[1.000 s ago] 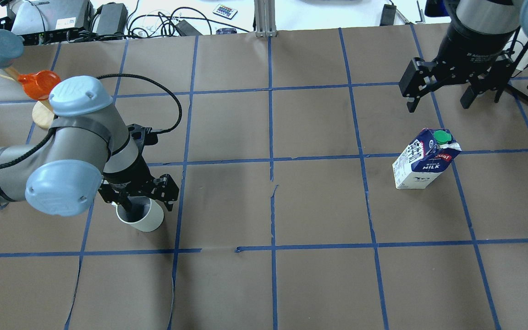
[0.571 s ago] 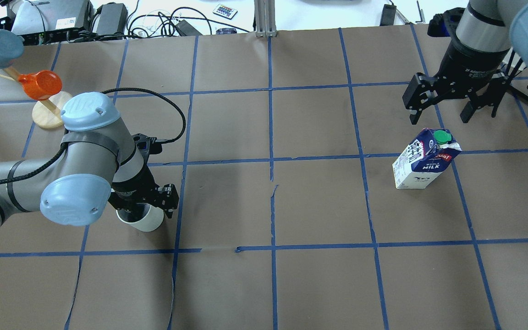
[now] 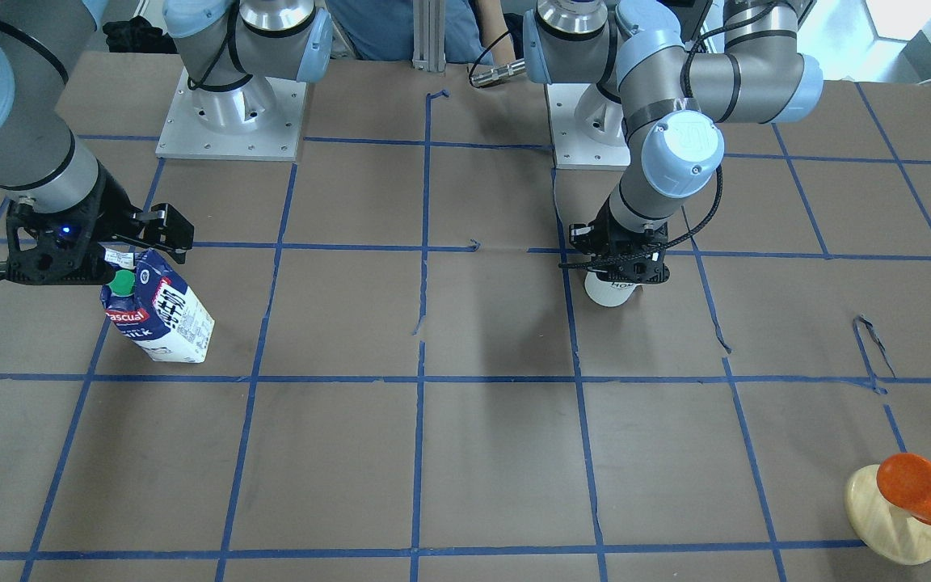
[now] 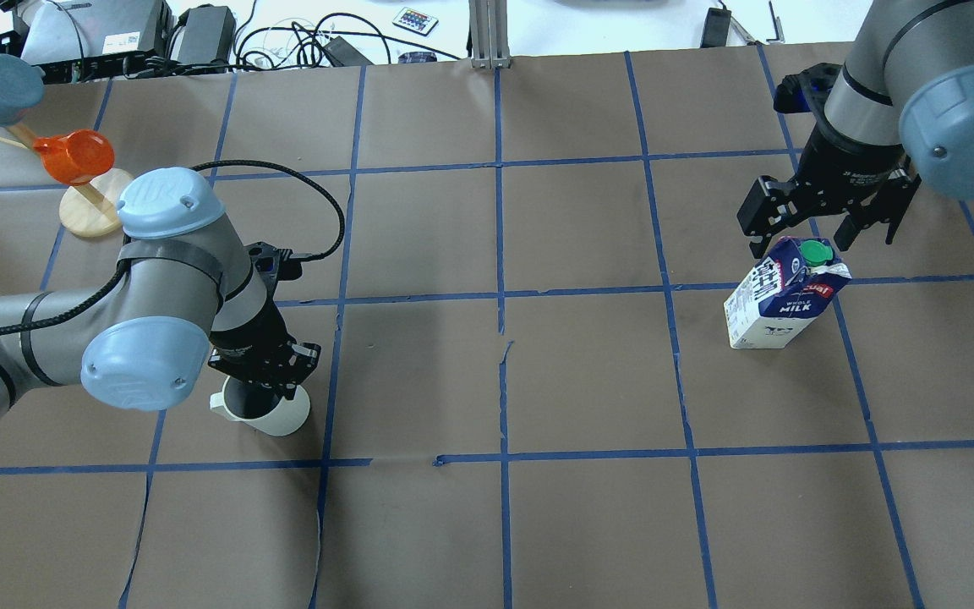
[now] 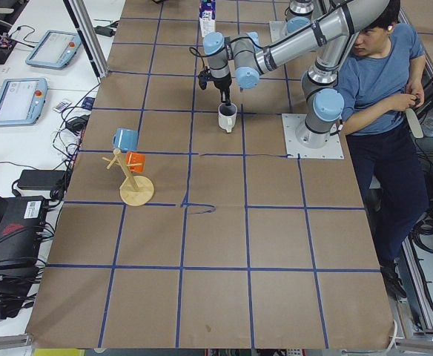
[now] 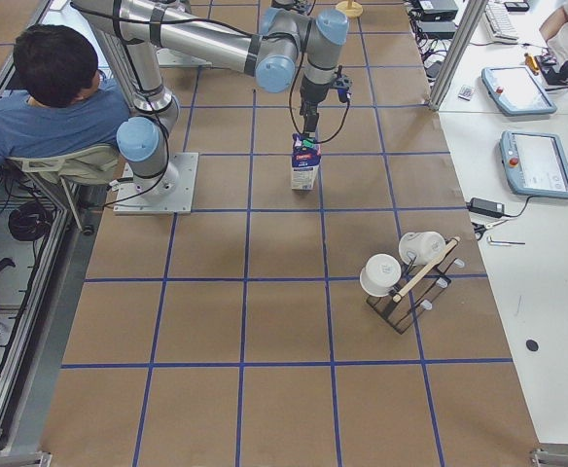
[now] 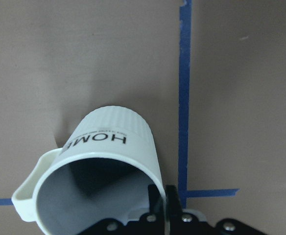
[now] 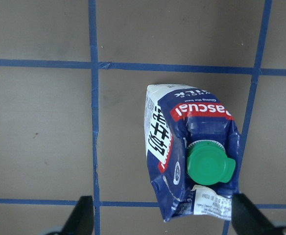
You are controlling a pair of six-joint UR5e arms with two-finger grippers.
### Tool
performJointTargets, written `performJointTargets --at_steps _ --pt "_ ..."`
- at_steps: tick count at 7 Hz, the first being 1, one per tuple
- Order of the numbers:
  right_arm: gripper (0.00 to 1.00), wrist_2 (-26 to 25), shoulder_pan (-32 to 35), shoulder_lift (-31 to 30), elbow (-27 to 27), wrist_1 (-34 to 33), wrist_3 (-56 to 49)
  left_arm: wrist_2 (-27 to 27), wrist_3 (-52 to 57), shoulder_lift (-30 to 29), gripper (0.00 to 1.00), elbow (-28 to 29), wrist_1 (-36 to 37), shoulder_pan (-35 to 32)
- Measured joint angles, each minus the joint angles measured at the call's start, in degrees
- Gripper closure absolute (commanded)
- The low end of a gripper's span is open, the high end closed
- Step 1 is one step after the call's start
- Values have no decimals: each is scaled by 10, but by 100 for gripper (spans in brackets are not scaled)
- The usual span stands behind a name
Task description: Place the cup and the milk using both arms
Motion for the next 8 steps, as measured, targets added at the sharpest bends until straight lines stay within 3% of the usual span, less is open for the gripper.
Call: performJointTargets --at_steps 3,6,8 --pt "0 -15 -8 4 10 -23 -16 -36 -93 -18 100 72 -9 -26" --pt "0 -19 -10 10 13 -34 -40 -106 -285 -68 100 154 -12 -93" --pt "5 -19 -14 13 25 -44 -41 -120 -434 -115 100 210 -11 -162"
